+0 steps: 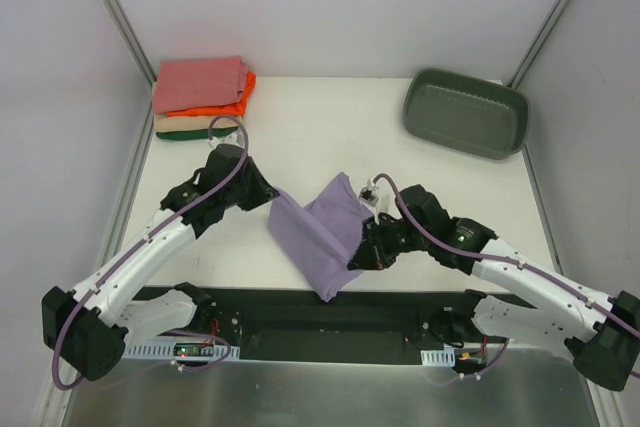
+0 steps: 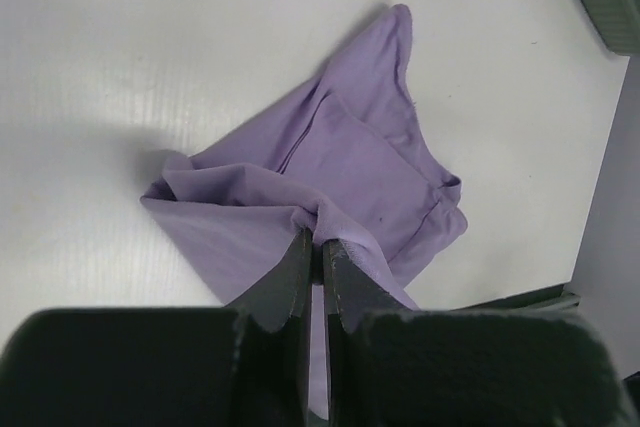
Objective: Fold and stack the t-shirts
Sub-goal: Fold the long partially folded tshirt into a neat square
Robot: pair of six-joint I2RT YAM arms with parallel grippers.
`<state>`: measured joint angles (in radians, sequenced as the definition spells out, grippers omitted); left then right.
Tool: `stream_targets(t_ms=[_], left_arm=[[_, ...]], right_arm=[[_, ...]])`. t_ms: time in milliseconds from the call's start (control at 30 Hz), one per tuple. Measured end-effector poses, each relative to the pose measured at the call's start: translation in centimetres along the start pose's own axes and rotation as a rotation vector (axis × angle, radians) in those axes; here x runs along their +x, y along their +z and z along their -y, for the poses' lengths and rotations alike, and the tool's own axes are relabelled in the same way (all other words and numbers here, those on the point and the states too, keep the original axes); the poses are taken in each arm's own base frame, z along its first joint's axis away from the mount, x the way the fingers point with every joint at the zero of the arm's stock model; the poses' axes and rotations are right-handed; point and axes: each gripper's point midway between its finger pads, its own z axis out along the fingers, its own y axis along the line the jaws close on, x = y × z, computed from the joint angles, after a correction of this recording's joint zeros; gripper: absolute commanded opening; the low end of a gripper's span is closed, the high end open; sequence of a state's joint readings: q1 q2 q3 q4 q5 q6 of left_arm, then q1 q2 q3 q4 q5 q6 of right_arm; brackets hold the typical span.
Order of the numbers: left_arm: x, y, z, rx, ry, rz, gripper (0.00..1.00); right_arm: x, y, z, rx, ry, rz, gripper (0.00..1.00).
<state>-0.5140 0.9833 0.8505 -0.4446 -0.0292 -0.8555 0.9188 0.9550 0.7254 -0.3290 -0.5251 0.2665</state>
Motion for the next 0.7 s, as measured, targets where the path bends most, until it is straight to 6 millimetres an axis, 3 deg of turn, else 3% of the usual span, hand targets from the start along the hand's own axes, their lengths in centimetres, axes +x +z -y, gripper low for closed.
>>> stream_targets(t_ms=[267, 433, 700], left_arm=[[-0.7, 3.4, 5.2, 0.057, 0.086, -0.055, 0.00], [-0.7, 5.7, 6.7, 0.052, 0.119, -0.079, 0.00], [0.3, 10.3, 9.2, 0.055, 0.200, -0.166, 0.00]], right_arm=[[-0.5, -3.2, 4.3, 0.153, 0.055, 0.104, 0.01], [-0.7, -4.5, 7.0, 0.238, 0.108, 0.147, 0.01], [0.5, -4.9, 10.4, 0.319, 0.201, 0.151, 0.01]])
